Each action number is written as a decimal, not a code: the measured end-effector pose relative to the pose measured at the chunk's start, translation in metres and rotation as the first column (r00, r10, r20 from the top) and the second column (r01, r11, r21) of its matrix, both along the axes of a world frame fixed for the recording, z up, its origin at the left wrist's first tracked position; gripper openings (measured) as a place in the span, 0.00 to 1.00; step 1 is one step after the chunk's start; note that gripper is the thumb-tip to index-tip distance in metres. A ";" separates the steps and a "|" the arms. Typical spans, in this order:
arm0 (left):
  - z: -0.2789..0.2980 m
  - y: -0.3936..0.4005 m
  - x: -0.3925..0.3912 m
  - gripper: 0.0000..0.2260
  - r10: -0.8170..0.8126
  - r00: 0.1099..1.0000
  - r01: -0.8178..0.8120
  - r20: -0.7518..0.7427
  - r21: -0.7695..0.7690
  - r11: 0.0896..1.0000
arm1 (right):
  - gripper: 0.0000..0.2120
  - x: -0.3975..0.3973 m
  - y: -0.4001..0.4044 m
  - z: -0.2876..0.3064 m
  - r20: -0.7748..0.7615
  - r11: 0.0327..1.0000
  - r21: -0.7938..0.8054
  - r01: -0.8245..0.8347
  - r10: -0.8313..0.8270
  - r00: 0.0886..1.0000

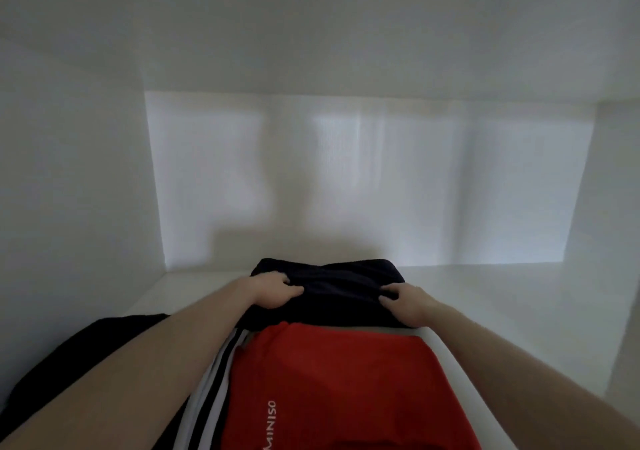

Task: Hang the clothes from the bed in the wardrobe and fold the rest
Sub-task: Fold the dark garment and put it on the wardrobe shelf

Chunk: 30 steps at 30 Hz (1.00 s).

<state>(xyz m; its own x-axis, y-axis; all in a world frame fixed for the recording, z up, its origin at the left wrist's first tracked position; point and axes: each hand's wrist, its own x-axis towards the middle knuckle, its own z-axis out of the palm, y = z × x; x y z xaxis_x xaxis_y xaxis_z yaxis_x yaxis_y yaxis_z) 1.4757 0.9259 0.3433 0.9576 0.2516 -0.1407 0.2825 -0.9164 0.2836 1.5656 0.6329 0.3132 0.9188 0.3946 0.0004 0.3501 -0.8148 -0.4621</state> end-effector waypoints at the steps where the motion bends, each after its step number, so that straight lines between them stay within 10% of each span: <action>1: -0.003 -0.003 -0.005 0.34 0.005 0.999 -0.006 -0.039 -0.013 1.000 | 0.26 -0.005 -0.001 -0.002 -0.016 1.000 -0.012 0.004 -0.004 1.000; 15: 0.033 -0.104 -0.197 0.09 -0.035 0.776 0.097 0.630 -0.064 0.993 | 0.18 -0.170 -0.078 0.035 0.187 0.918 0.351 -0.182 0.122 0.975; 21: 0.017 -0.181 -0.343 0.07 0.083 0.716 0.145 0.693 -0.264 0.954 | 0.15 -0.279 -0.116 0.028 0.170 0.720 0.660 -0.213 0.133 0.976; 30: -0.036 -0.213 -0.580 0.14 0.331 0.631 -0.094 0.701 -0.355 0.930 | 0.14 -0.451 -0.129 -0.019 0.148 0.675 0.597 -0.434 0.439 0.886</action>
